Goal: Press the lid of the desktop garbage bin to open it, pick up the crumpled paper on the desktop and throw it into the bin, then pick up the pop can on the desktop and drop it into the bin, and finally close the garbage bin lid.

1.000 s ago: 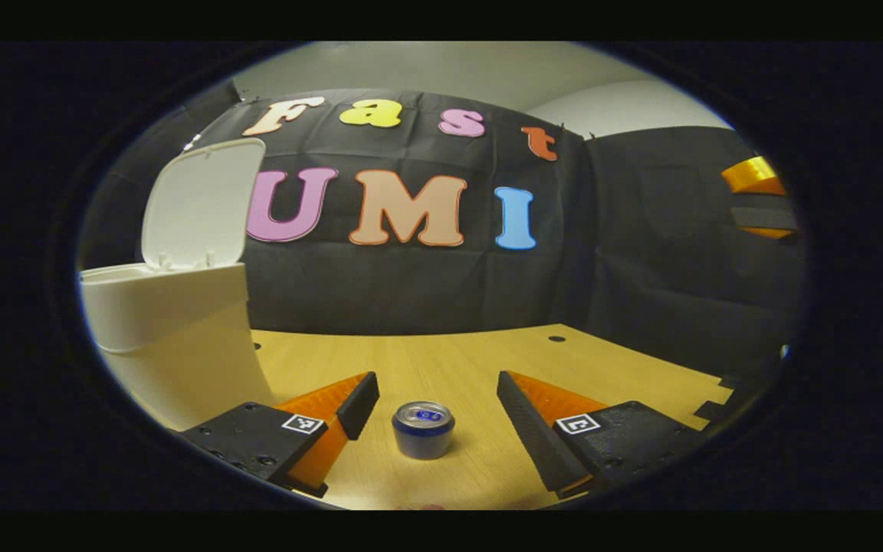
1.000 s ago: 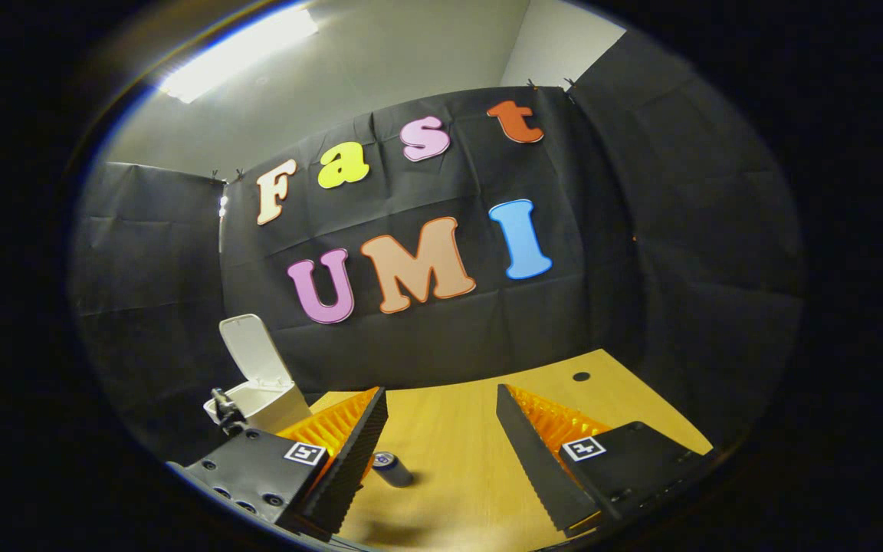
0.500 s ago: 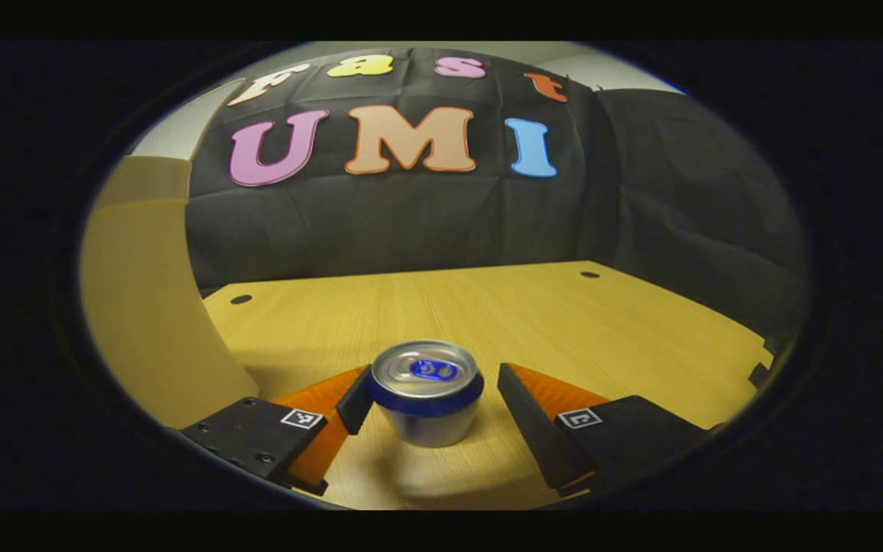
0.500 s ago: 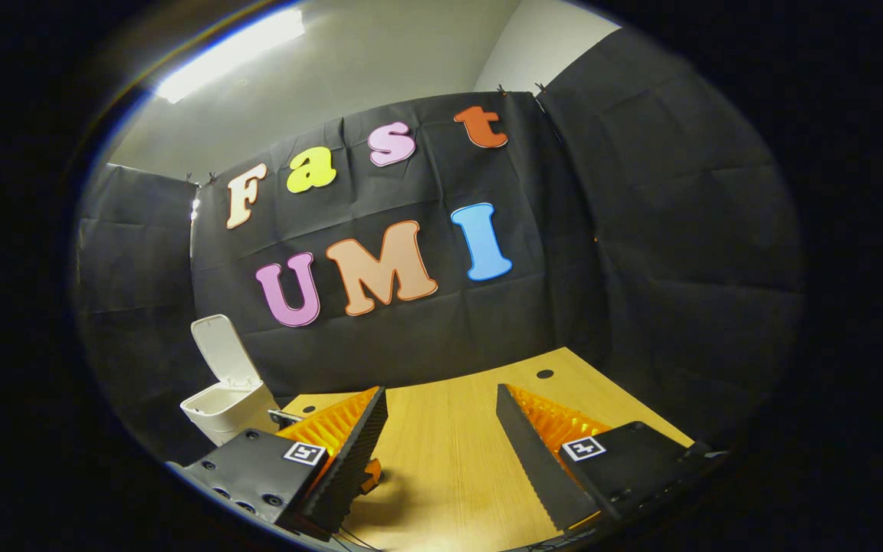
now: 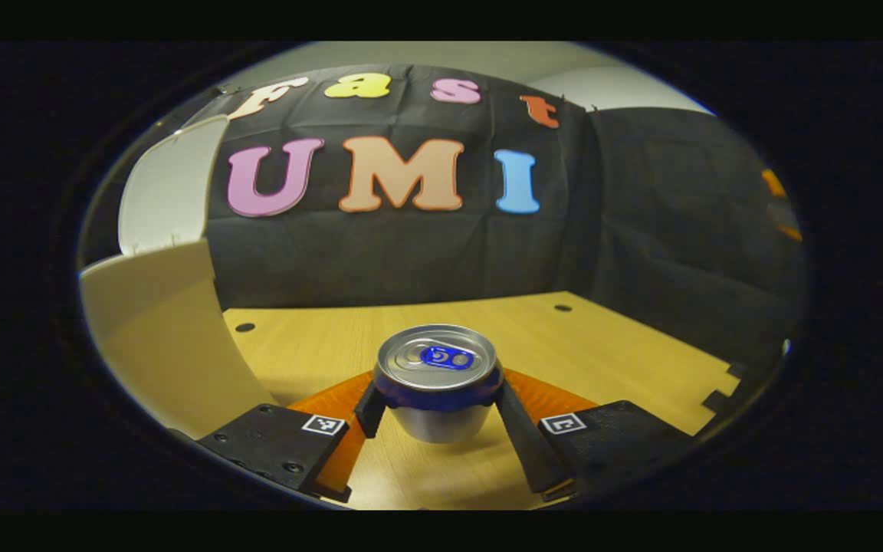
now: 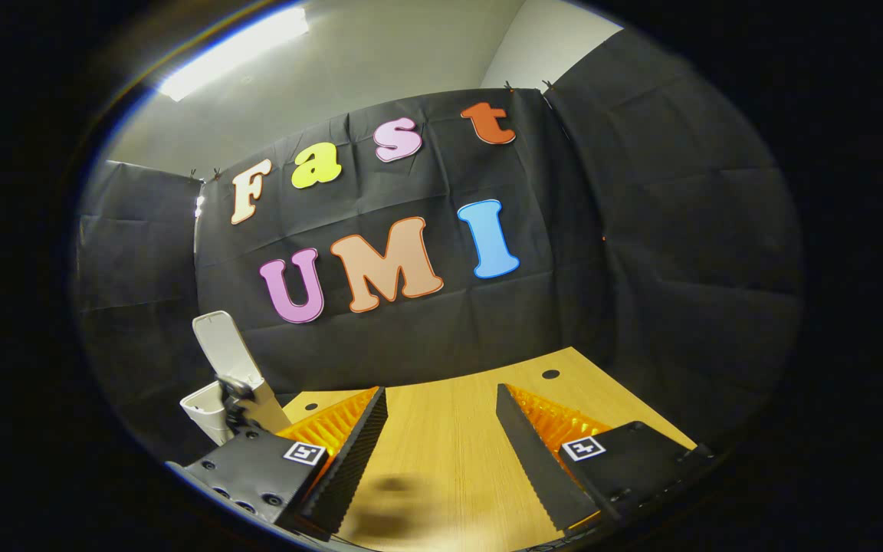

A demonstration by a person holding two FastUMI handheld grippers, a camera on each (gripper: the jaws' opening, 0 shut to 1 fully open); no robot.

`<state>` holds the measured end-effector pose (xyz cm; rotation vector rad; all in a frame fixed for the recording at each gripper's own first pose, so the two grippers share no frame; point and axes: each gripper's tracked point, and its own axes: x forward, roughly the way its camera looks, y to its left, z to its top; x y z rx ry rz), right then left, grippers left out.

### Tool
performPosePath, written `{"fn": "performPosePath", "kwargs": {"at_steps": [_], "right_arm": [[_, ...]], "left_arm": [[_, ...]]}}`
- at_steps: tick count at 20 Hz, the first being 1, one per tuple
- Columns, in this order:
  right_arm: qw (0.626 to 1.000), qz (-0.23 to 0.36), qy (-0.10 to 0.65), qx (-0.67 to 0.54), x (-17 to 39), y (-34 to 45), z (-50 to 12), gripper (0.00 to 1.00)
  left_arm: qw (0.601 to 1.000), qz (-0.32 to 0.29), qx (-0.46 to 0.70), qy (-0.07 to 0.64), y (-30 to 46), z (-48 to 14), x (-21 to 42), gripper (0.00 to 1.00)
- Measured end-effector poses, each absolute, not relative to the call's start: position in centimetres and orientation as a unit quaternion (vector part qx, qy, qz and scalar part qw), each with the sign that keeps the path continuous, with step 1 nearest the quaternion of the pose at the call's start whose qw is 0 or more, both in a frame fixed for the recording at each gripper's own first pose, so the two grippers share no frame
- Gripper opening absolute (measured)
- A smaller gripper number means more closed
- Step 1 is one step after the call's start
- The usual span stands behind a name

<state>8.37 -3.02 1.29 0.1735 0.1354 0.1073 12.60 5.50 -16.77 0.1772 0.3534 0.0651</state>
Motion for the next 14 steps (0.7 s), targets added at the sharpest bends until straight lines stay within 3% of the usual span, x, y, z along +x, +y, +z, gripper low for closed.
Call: {"fn": "performPosePath", "kwargs": {"at_steps": [4, 7, 11, 14], "right_arm": [[0.989, 0.073, 0.076, 0.099, 8.7, -1.6, 0.3, 0.96], [0.991, 0.079, 0.079, 0.080, 8.6, -1.3, -0.3, 0.96], [0.989, 0.097, 0.070, 0.092, 8.2, 0.2, 0.8, 0.96], [0.989, 0.098, 0.067, 0.092, 7.9, 0.5, 1.1, 0.96]], "left_arm": [[0.994, 0.045, 0.065, 0.079, 7.8, -1.3, 11.2, 0.77], [0.991, 0.091, 0.088, 0.045, 12.9, 5.4, 9.3, 0.76], [0.971, 0.184, 0.132, 0.079, 22.3, 6.1, 6.3, 0.75], [0.968, 0.193, 0.117, 0.111, 24.6, 3.6, 5.3, 0.76]]}}
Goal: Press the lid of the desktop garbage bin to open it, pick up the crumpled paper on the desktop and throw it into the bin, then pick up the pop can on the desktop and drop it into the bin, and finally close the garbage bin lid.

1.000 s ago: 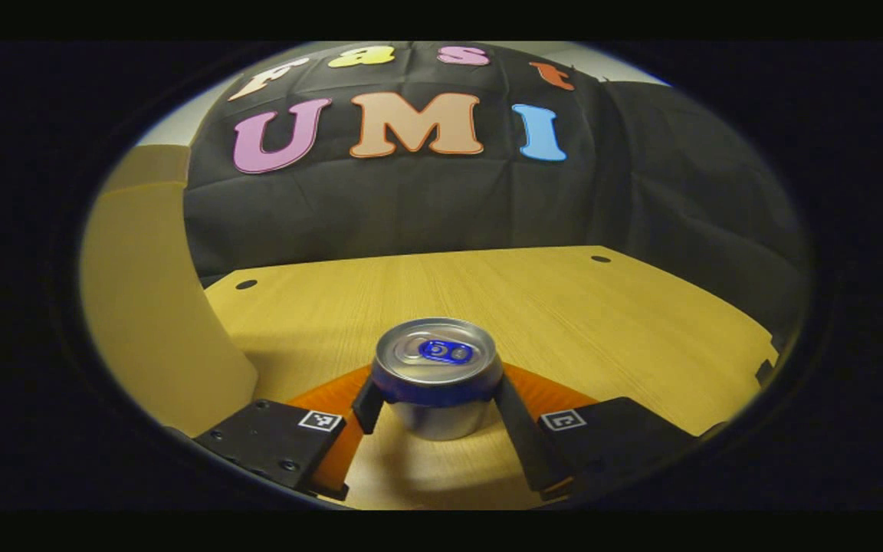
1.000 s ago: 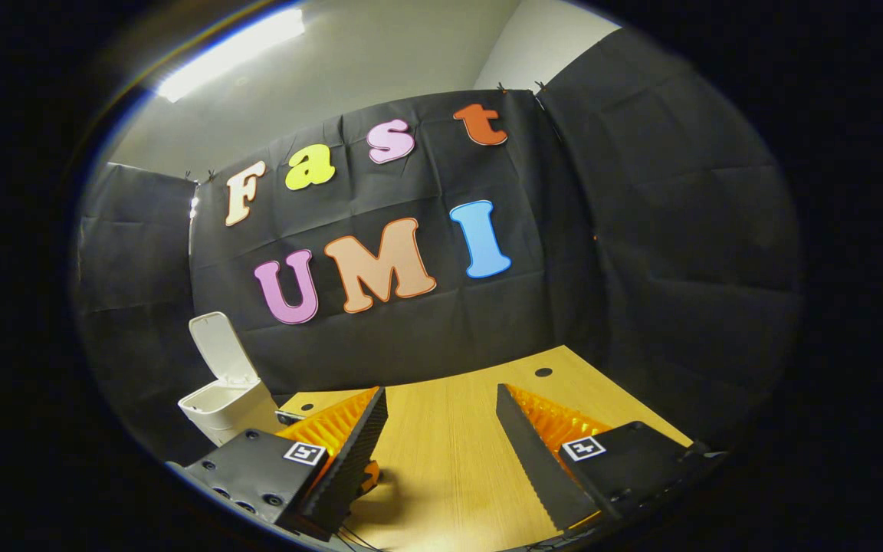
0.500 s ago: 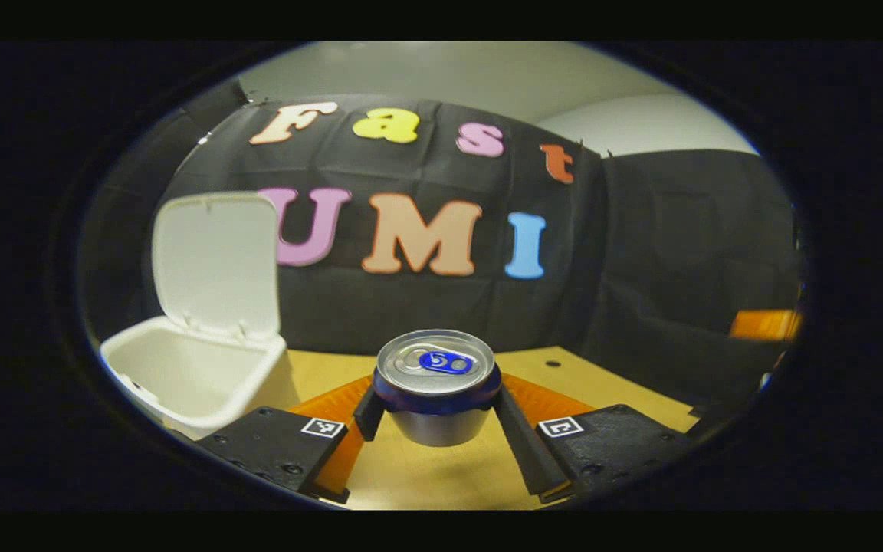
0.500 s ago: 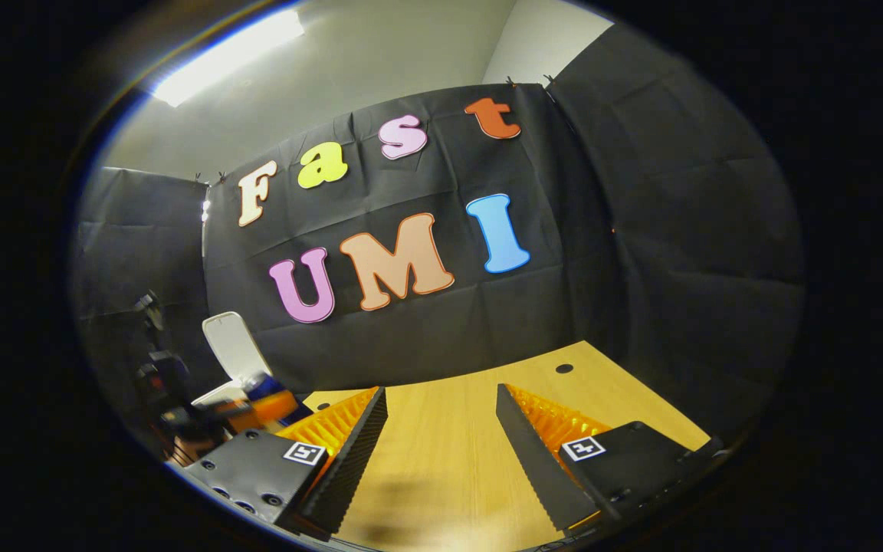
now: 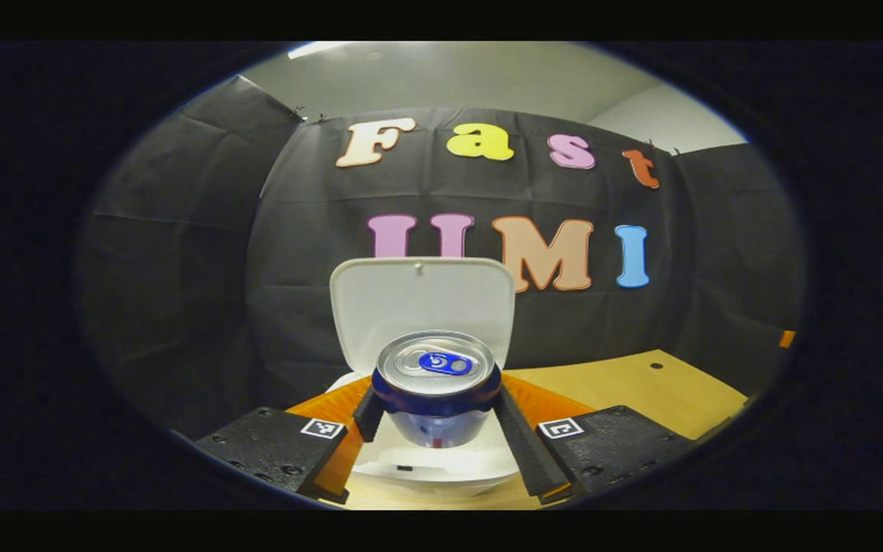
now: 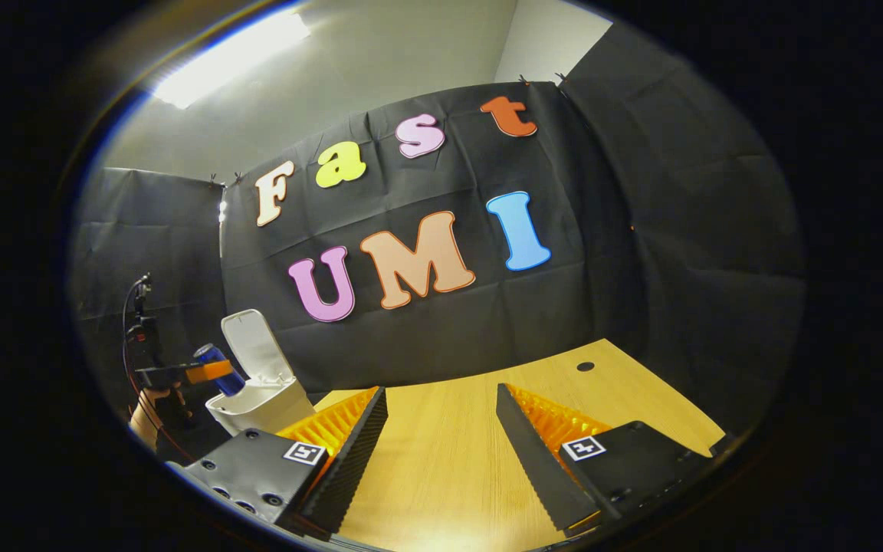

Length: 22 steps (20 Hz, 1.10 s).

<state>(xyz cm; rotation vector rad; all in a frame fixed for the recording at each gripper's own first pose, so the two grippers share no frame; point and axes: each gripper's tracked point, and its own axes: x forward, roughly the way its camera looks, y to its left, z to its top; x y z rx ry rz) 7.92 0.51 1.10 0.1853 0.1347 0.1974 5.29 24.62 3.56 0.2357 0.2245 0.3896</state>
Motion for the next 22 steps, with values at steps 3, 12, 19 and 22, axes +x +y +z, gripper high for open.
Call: {"fn": "performPosePath", "kwargs": {"at_steps": [3, 12, 19, 22], "right_arm": [[0.990, 0.089, 0.065, 0.085, 7.1, 0.0, 1.2, 0.95], [0.993, 0.046, 0.056, 0.089, 5.6, -2.9, 1.8, 0.95], [0.992, 0.054, 0.068, 0.092, 4.8, -2.1, 0.5, 0.95], [0.992, 0.051, 0.074, 0.092, 4.3, -2.5, 0.0, 0.95]], "left_arm": [[0.964, 0.198, 0.125, 0.128, 25.5, 1.8, 5.0, 0.78], [0.971, 0.158, 0.175, 0.046, 21.5, 10.3, 8.6, 0.93], [0.971, 0.164, 0.175, 0.025, 23.4, 19.2, 16.1, 0.94], [0.961, 0.195, 0.188, 0.056, 26.3, 18.8, 18.4, 0.90]]}}
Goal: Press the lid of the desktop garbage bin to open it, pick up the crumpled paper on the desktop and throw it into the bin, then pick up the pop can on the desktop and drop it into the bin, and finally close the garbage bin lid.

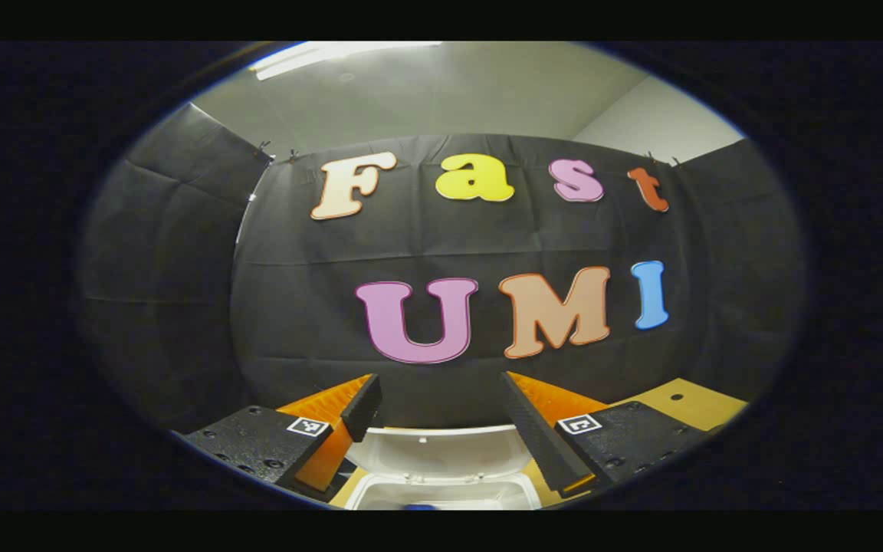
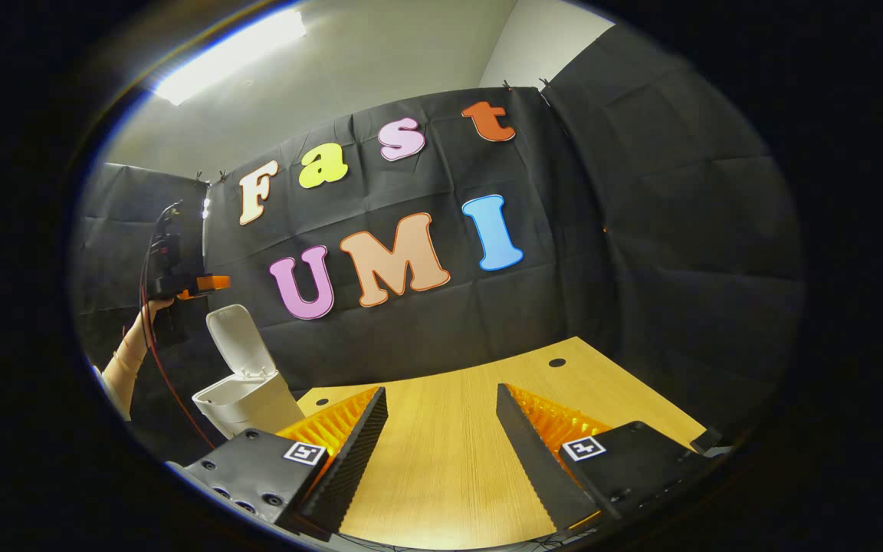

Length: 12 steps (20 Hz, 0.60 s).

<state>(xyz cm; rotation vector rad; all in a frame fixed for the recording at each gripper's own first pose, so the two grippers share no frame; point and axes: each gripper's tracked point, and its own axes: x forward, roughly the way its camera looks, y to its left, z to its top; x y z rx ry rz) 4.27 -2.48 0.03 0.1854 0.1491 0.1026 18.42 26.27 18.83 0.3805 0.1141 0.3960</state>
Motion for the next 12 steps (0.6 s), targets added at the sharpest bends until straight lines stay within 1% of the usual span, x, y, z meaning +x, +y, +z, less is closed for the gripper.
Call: {"fn": "performPosePath", "kwargs": {"at_steps": [1, 3, 4, 6, 7, 8, 9, 10, 12], "right_arm": [[0.992, 0.048, 0.073, 0.094, 4.1, -2.7, 0.2, 0.95], [0.991, 0.045, 0.072, 0.102, 4.0, -2.9, 0.3, 0.96], [0.991, 0.044, 0.073, 0.104, 4.0, -3.1, 0.2, 0.95], [0.991, 0.042, 0.072, 0.107, 3.9, -3.3, 0.4, 0.95], [0.991, 0.042, 0.071, 0.108, 4.0, -3.2, 0.5, 0.95], [0.991, 0.043, 0.071, 0.108, 4.0, -3.1, 0.5, 0.95], [0.991, 0.044, 0.071, 0.107, 4.0, -3.0, 0.5, 0.95], [0.991, 0.045, 0.071, 0.107, 4.1, -2.9, 0.4, 0.95], [0.990, 0.050, 0.073, 0.107, 4.2, -2.4, 0.2, 0.95]], "left_arm": [[0.956, 0.211, 0.190, 0.069, 27.5, 18.5, 18.6, 0.94], [0.952, 0.222, 0.185, 0.099, 28.8, 17.1, 18.8, 0.94], [0.954, 0.218, 0.174, 0.110, 28.8, 16.3, 18.7, 0.92], [0.958, 0.213, 0.138, 0.136, 28.8, 14.4, 17.8, 0.92], [0.960, 0.209, 0.136, 0.127, 28.7, 14.7, 17.3, 0.95], [0.963, 0.202, 0.142, 0.110, 28.3, 15.5, 16.9, 0.95], [0.963, 0.194, 0.147, 0.115, 28.0, 15.0, 15.9, 0.99], [0.965, 0.188, 0.147, 0.106, 27.6, 15.0, 14.9, 0.94], [0.967, 0.182, 0.145, 0.104, 27.1, 14.2, 12.5, 0.94]]}}
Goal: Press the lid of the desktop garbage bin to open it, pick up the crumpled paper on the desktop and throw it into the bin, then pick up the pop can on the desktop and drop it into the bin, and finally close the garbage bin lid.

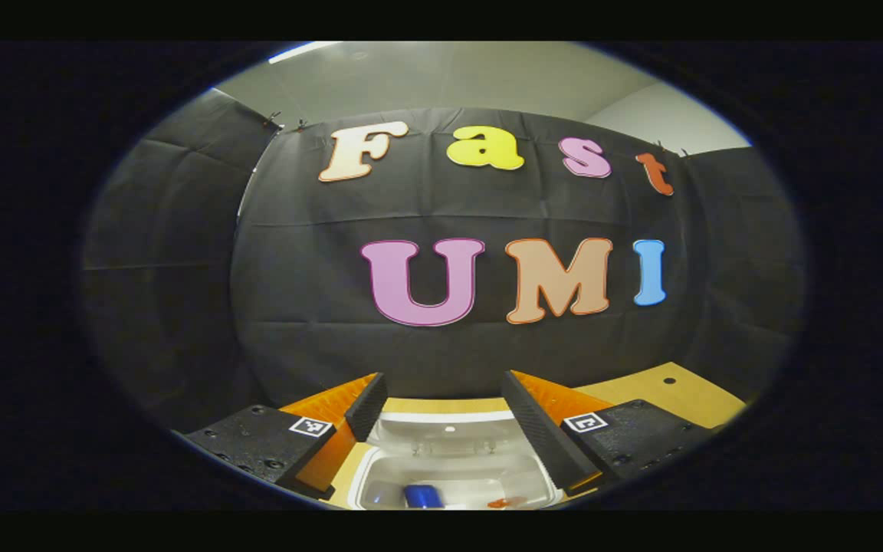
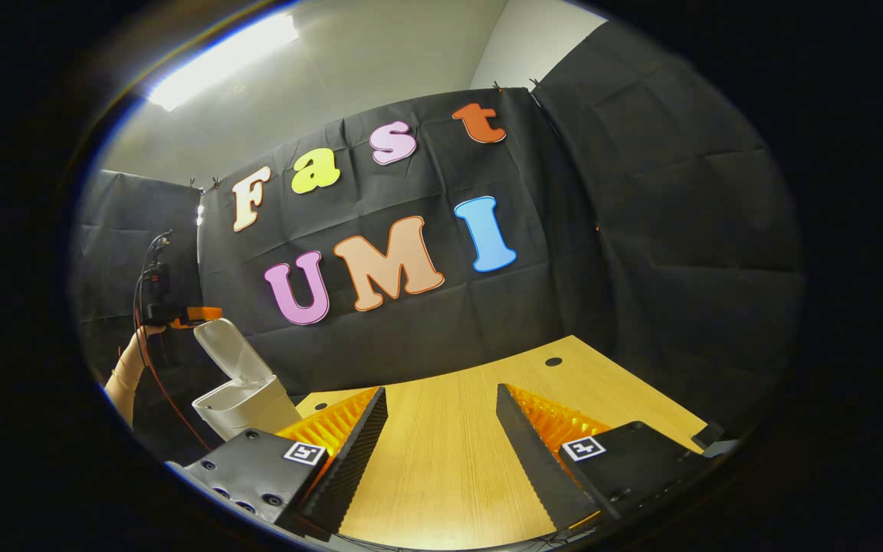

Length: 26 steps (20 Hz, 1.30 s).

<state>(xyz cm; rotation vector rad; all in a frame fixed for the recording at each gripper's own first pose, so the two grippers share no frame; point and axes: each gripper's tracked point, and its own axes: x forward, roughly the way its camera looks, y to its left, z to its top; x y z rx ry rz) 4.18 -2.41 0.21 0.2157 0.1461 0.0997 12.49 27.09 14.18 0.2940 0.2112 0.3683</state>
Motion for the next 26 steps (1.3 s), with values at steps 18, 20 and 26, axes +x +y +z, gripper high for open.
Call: {"fn": "performPosePath", "kwargs": {"at_steps": [18, 20, 26], "right_arm": [[0.988, 0.096, 0.093, 0.075, 3.8, 1.0, 1.2, 0.95], [0.987, 0.094, 0.101, 0.081, 3.7, 0.8, 0.7, 0.95], [0.985, 0.084, 0.110, 0.100, 3.5, 0.0, -0.7, 0.95]], "left_arm": [[0.960, 0.212, 0.136, 0.119, 28.6, -0.4, 2.0, 0.93], [0.963, 0.224, 0.117, 0.095, 28.7, 0.1, 2.4, 0.92], [0.952, 0.237, 0.167, 0.100, 28.7, -1.2, 2.4, 0.94]]}}
